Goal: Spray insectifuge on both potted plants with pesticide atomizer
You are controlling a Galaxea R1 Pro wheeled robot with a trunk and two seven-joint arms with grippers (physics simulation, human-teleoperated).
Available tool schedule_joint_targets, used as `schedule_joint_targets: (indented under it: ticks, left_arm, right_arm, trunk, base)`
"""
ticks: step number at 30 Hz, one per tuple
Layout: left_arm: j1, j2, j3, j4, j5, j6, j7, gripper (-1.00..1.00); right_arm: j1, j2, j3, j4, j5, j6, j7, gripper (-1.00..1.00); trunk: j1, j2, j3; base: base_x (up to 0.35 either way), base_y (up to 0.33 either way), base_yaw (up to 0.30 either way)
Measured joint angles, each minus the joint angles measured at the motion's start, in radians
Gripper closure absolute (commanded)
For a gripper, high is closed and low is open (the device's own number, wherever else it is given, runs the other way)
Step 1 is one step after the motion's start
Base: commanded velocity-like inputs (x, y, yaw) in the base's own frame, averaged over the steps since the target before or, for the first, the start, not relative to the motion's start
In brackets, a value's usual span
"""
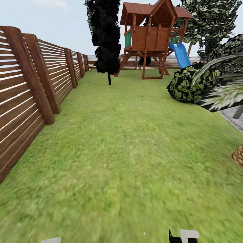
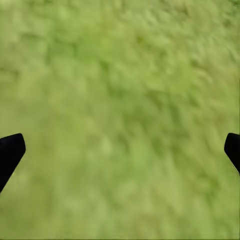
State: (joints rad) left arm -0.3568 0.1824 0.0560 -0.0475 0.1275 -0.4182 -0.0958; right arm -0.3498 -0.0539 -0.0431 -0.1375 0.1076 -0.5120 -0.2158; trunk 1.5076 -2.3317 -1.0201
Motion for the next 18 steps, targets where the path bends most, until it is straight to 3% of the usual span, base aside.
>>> schedule_joint_targets:
  ticks: [18]
  left_arm:
    - [0.0,0.0,0.0,0.0,0.0,0.001,0.0,1.0]
  right_arm:
    - [0.0,0.0,0.0,0.0,0.0,0.0,0.0,-1.0]
  trunk:
    - [0.0,0.0,0.0]
  base:
    - [0.34,0.0,0.0]
